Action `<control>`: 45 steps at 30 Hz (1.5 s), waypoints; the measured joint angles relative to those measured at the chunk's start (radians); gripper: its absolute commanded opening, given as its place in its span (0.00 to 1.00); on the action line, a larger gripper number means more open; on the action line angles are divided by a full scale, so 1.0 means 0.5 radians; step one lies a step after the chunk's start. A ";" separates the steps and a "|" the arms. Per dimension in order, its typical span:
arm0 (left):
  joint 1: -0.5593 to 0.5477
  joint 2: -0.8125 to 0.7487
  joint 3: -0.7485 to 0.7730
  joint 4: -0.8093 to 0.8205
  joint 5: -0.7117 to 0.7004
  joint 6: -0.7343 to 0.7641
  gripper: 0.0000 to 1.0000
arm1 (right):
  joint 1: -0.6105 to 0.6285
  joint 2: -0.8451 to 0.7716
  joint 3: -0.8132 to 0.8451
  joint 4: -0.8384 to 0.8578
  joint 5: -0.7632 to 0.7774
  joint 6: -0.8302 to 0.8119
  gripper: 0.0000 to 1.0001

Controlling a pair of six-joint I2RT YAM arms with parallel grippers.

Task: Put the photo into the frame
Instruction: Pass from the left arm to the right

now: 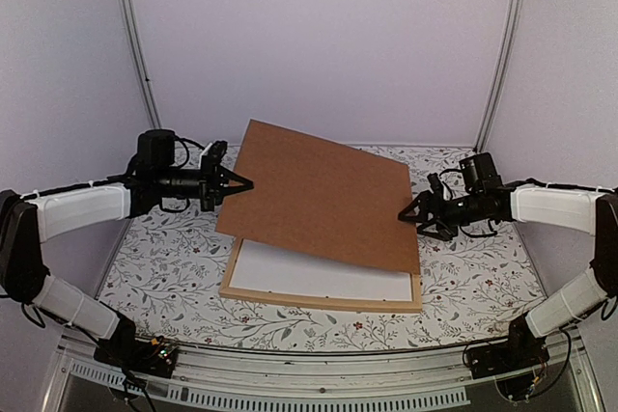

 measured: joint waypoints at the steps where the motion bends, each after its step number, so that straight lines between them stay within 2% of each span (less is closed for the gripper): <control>1: 0.005 -0.001 -0.014 0.028 0.008 -0.020 0.00 | -0.013 -0.007 -0.004 0.027 -0.026 0.005 0.82; 10: 0.014 -0.001 -0.137 0.311 0.072 -0.199 0.00 | -0.073 -0.043 -0.060 0.301 -0.312 0.097 0.65; 20: 0.028 0.011 -0.256 0.507 0.099 -0.289 0.00 | -0.134 -0.043 -0.130 0.549 -0.532 0.217 0.39; 28: 0.063 0.088 -0.356 0.589 0.127 -0.262 0.01 | -0.175 -0.068 -0.184 0.588 -0.617 0.275 0.05; 29: 0.066 0.105 -0.365 0.590 0.127 -0.244 0.04 | -0.184 -0.082 -0.188 0.595 -0.641 0.282 0.00; 35: 0.078 0.224 -0.401 0.534 0.117 -0.111 0.32 | -0.220 -0.175 -0.194 0.649 -0.784 0.347 0.00; 42: 0.080 0.318 -0.429 0.418 0.086 0.050 0.52 | -0.219 -0.182 -0.194 0.678 -0.825 0.354 0.00; 45: 0.093 0.337 -0.451 0.333 0.033 0.129 0.57 | -0.219 -0.182 -0.195 0.674 -0.829 0.360 0.00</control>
